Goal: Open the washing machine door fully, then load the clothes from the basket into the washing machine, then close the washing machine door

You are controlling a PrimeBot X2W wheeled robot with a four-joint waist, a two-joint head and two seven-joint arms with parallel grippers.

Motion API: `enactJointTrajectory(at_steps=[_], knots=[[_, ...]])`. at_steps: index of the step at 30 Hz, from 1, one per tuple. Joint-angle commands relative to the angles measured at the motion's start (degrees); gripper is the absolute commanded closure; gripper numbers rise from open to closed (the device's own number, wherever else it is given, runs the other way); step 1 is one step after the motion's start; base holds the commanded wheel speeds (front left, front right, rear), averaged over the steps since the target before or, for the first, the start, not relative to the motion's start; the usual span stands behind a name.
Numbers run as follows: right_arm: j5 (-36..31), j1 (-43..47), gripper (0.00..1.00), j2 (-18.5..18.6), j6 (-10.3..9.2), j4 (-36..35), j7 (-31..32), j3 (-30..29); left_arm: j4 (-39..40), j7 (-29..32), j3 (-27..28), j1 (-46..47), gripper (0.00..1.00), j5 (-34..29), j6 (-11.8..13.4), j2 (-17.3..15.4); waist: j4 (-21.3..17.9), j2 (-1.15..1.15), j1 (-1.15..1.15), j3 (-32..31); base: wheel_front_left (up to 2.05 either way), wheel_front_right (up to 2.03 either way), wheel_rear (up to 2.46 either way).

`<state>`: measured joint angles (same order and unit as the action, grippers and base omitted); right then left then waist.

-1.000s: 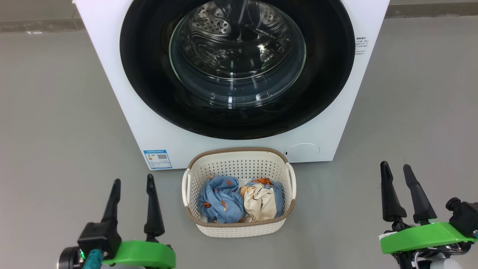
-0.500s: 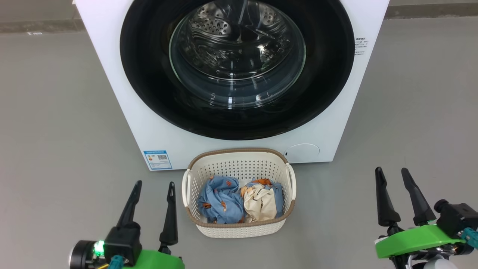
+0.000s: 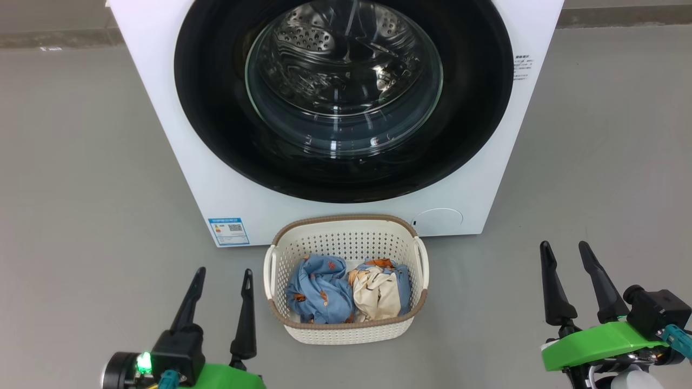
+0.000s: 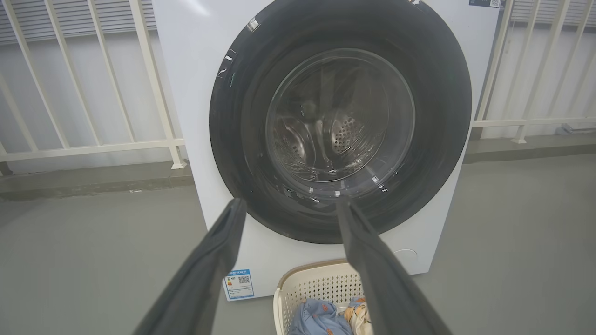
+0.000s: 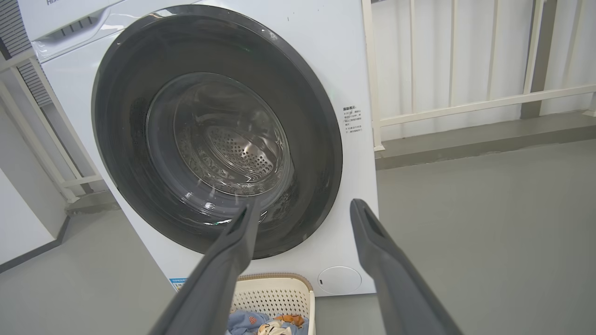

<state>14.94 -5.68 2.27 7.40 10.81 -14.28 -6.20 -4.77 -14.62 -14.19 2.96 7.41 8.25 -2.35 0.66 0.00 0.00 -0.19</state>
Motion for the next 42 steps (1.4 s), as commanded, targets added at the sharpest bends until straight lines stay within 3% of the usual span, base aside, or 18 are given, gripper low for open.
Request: enactJointTrajectory(at_steps=[1,32,42], knots=[[0.0,-2.3,0.00,0.6,0.09,-1.3,-0.6,1.3,1.1,-0.4,1.8,2.3,0.00,0.2,0.0,-0.5,0.0,0.00,0.00,0.0,0.00,0.00,0.00],[0.0,-2.3,0.00,0.6,0.09,-1.2,-0.7,1.0,0.4,-0.4,2.0,2.3,0.00,0.9,0.6,-0.5,-0.1,0.00,0.00,-0.2,0.00,0.00,0.00],[-0.1,-2.6,0.00,0.6,0.09,-0.9,-0.7,1.0,1.3,-0.4,1.6,2.0,0.00,1.9,-1.6,-0.5,-0.1,0.00,0.00,-0.3,0.07,0.01,-0.09]])
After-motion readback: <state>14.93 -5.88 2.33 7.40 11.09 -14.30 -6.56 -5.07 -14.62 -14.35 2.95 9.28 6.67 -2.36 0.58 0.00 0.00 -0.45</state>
